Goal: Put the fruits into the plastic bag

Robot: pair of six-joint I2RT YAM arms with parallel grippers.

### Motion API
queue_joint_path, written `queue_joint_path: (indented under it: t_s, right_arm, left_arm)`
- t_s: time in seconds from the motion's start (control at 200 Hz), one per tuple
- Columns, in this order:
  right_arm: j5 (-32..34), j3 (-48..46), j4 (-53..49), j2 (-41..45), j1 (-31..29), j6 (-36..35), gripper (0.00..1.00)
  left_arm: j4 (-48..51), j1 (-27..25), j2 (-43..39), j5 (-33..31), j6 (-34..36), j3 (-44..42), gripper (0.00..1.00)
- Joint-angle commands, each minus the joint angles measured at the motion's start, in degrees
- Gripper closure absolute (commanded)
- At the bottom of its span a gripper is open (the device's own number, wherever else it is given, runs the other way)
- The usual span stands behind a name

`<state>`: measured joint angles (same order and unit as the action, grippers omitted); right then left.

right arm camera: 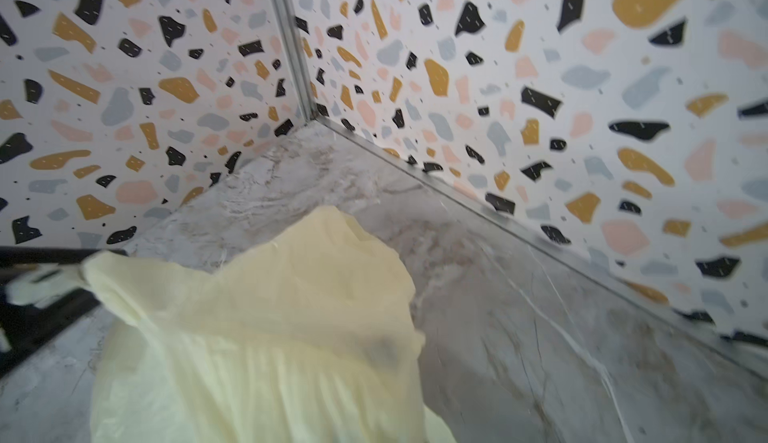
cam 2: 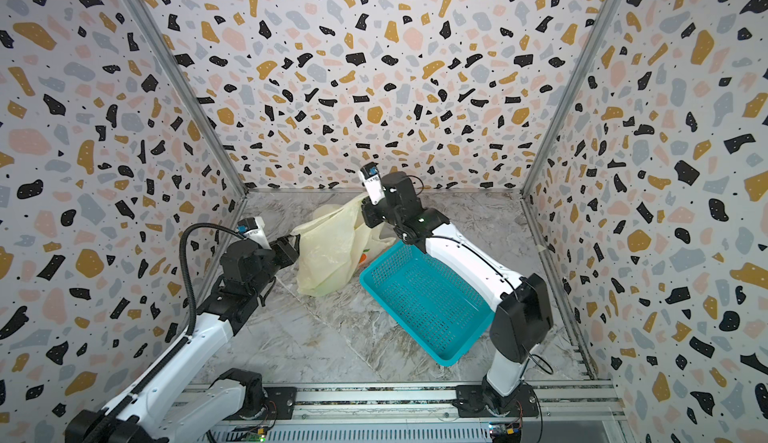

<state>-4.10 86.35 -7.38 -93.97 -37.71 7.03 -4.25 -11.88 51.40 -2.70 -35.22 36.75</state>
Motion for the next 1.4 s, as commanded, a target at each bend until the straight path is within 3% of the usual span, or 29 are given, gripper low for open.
queue_joint_path:
  t_s: [0.0, 0.085, 0.2, 0.33, 0.421, 0.526, 0.636, 0.851, 1.006, 1.202, 1.397]
  right_arm:
    - [1.91, -8.63, 11.76, 9.57, 5.59, 7.46, 0.48]
    - [1.53, -15.87, 12.4, 15.26, 6.62, 9.51, 0.26]
    - [2.5, -24.71, 12.78, 24.29, 7.13, 12.14, 0.14]
    - [6.14, -33.47, 9.53, 34.86, 8.02, 17.62, 0.12]
    - [14.76, -38.16, 2.41, 41.54, 8.92, 22.93, 0.12]
    - [28.17, -44.21, -10.05, 50.04, 11.27, 36.87, 0.08]
    - [32.19, -51.77, -18.26, 59.62, 14.63, 47.89, 0.09]
    - [21.17, -64.03, -26.14, 68.71, 19.32, 64.95, 0.1]
    - [11.9, -71.64, -19.3, 68.71, 19.37, 69.41, 0.1]
    - [2.09, -75.98, 1.82, 60.42, 19.39, 66.0, 0.11]
    - [-4.38, -64.89, 12.85, 42.81, 18.24, 50.57, 0.11]
  left_arm:
    - [8.85, 1.33, -5.95, -14.86, 1.54, -1.1, 0.0]
    - [9.98, 1.33, -9.69, -20.87, 2.04, -0.94, 0.0]
    - [11.49, 1.38, -10.19, -25.27, 3.26, 0.5, 0.0]
    - [10.96, 1.27, -9.98, -25.17, 4.98, 1.73, 0.01]
    - [10.29, 0.66, -9.83, -21.81, 5.96, 1.95, 0.0]
    - [10.44, 0.17, -10.92, -20.66, 4.95, 0.94, 0.01]
    - [12.67, 0.15, -12.0, -24.18, 3.64, 0.01, 0.0]
    - [15.52, 0.06, -12.27, -30.31, -0.13, -5.26, 0.0]
    - [15.32, -0.07, -13.03, -30.18, -0.72, -8.65, 0.0]
    - [15.21, -0.08, -12.77, -29.56, -0.24, -8.9, 0.0]
    - [14.82, -0.1, -12.29, -28.96, -0.17, -9.7, 0.0]
